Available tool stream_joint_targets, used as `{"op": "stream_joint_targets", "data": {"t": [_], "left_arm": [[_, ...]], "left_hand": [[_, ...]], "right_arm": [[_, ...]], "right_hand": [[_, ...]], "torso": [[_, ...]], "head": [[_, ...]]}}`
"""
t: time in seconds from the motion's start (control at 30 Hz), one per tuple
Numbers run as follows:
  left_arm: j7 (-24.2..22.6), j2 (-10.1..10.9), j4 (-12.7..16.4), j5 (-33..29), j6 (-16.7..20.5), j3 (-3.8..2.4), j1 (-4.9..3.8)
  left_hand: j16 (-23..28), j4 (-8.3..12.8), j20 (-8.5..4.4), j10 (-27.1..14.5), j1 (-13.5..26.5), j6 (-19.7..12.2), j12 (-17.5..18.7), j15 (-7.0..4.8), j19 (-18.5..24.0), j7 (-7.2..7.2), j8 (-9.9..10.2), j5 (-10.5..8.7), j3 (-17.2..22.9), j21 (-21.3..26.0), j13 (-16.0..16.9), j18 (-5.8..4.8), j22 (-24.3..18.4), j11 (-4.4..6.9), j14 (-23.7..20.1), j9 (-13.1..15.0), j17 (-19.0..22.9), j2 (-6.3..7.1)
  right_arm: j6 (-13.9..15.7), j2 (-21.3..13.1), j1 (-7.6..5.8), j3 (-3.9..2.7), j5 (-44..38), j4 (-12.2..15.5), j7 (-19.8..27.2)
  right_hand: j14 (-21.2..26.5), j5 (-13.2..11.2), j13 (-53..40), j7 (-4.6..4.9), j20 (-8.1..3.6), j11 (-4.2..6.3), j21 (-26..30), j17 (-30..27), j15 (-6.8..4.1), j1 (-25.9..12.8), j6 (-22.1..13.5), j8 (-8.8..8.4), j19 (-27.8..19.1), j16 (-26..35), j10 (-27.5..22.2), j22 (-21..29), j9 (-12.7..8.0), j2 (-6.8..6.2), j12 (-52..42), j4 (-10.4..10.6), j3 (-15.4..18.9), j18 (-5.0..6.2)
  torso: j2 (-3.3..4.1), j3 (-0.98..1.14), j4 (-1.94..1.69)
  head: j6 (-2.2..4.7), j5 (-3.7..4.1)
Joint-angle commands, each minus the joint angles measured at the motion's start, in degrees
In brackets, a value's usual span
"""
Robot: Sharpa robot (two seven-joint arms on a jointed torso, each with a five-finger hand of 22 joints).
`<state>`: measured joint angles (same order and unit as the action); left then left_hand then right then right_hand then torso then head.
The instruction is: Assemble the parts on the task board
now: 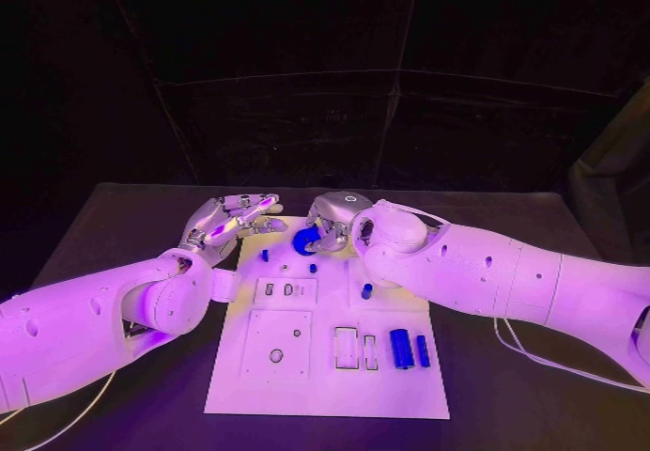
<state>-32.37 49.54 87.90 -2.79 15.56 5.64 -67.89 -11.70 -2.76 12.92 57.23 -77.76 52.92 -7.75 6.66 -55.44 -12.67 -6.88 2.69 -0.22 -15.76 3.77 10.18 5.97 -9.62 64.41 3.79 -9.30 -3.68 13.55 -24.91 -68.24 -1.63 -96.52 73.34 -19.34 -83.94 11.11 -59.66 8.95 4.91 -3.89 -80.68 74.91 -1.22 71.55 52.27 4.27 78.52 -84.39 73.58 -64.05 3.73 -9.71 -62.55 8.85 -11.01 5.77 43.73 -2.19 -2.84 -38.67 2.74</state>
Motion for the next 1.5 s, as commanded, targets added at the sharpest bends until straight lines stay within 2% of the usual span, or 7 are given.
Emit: {"op": "stream_joint_targets", "data": {"t": [0.03,0.27,0.37,0.63,1.17,1.33,1.5], "left_arm": [[-0.38,-0.09,0.03,-0.01,-0.45,-0.05,-0.08],[-0.31,-0.04,0.01,-0.01,-0.40,-0.05,-0.08],[-0.28,-0.03,0.01,-0.01,-0.42,-0.05,-0.08],[-0.22,-0.01,-0.05,-0.01,-0.40,-0.05,-0.08],[-0.09,0.00,-0.31,-0.01,-0.38,-0.05,-0.08],[-0.08,0.10,-0.35,-0.01,-0.51,-0.04,-0.08],[-0.12,0.36,-0.39,-0.01,-0.56,-0.04,-0.08]], "left_hand": [[0.37,0.25,0.00,0.04,0.56,0.17,0.29,0.07,-0.21,-0.21,0.27,0.05,0.04,0.37,-0.06,0.24,-0.08,-0.19,0.04,-0.05,-0.05,-0.03],[0.37,0.25,0.00,0.04,0.56,0.17,0.29,0.07,-0.21,-0.21,0.27,0.05,0.04,0.37,-0.06,0.24,-0.08,-0.19,0.04,-0.05,-0.05,-0.03],[0.40,0.25,0.01,0.05,0.60,0.18,0.32,0.08,-0.22,-0.22,0.29,0.05,0.02,0.40,-0.06,0.24,-0.10,-0.20,0.05,-0.05,-0.06,-0.05],[0.41,0.25,0.01,0.05,0.62,0.18,0.32,0.08,-0.22,-0.22,0.30,0.05,0.01,0.41,-0.06,0.24,-0.10,-0.20,0.05,-0.05,-0.07,-0.06],[0.49,0.29,0.03,0.00,0.71,0.13,0.42,0.09,-0.23,-0.29,0.39,0.05,-0.04,0.48,-0.07,0.24,-0.15,-0.24,0.06,-0.06,-0.10,-0.08],[0.56,0.35,0.04,-0.07,0.76,0.07,0.52,0.11,-0.24,-0.33,0.49,0.05,-0.09,0.54,-0.08,0.24,-0.20,-0.28,0.07,-0.07,-0.13,-0.09],[0.58,0.37,0.05,-0.06,0.75,0.08,0.53,0.12,-0.25,-0.32,0.49,0.05,-0.09,0.55,-0.07,0.24,-0.21,-0.28,0.07,-0.06,-0.13,-0.09]], "right_arm": [[-1.27,0.05,-0.10,-0.01,0.03,-0.03,0.83],[-3.96,-0.27,-0.10,0.00,1.85,0.23,1.73],[-4.31,-0.55,-0.10,0.00,2.50,0.44,1.97],[2.03,-1.35,-0.10,0.00,2.72,1.10,2.88],[8.18,-3.30,-0.08,0.01,2.04,2.59,5.12],[11.23,-7.59,-0.05,0.03,6.54,5.68,8.91],[10.18,-14.97,-0.05,0.05,18.30,8.51,14.59]], "right_hand": [[-3.52,-0.09,0.02,-0.01,0.48,0.07,0.23,2.24,0.57,-0.43,-0.22,-0.11,-0.08,-0.19,-0.40,0.03,0.13,-0.26,0.19,1.04,1.08,-0.83],[-3.57,1.76,-1.07,-0.20,0.50,0.14,0.11,2.50,0.54,-4.26,1.09,0.52,0.04,-0.27,0.20,-0.18,0.34,1.29,-0.85,6.92,3.55,-0.86],[-3.58,4.27,-1.95,-0.29,0.45,0.21,-0.04,2.54,0.48,-5.69,1.49,0.67,0.20,-0.27,0.64,-0.48,0.34,2.38,-1.66,7.63,4.44,-0.91],[-3.71,8.73,-3.63,-0.38,0.34,0.33,-0.40,3.10,0.38,-5.00,1.68,0.59,0.59,-0.51,1.46,-1.22,0.25,3.34,-3.14,6.85,5.17,-1.05],[-3.64,9.50,-3.51,-0.30,0.36,0.30,-0.44,2.91,0.41,-2.36,1.33,0.14,0.60,-0.39,1.06,-1.27,0.17,3.41,-2.83,5.08,4.98,-1.06],[-3.47,9.98,-3.65,-0.40,0.30,0.42,-0.30,2.23,0.30,-0.04,1.63,0.18,0.43,-0.03,1.02,-0.95,0.23,3.98,-2.83,3.56,4.10,-0.99],[-3.50,7.85,-4.01,-0.60,0.07,0.69,-0.18,2.41,0.06,4.23,2.65,0.60,0.31,-0.03,1.17,-0.76,0.35,3.94,-2.99,0.19,2.62,-0.96]], "torso": [[-0.01,0.00,-0.05],[0.01,-0.01,0.00],[-0.01,0.00,0.04],[-0.02,0.01,0.00],[-0.01,0.00,0.00],[-0.07,0.01,-0.04],[-0.24,0.01,0.37]], "head": [[-0.02,0.05],[-0.07,0.00],[-0.15,-0.06],[-0.18,-0.05],[-0.20,-0.05],[-0.13,-0.07],[-0.04,-0.12]]}}
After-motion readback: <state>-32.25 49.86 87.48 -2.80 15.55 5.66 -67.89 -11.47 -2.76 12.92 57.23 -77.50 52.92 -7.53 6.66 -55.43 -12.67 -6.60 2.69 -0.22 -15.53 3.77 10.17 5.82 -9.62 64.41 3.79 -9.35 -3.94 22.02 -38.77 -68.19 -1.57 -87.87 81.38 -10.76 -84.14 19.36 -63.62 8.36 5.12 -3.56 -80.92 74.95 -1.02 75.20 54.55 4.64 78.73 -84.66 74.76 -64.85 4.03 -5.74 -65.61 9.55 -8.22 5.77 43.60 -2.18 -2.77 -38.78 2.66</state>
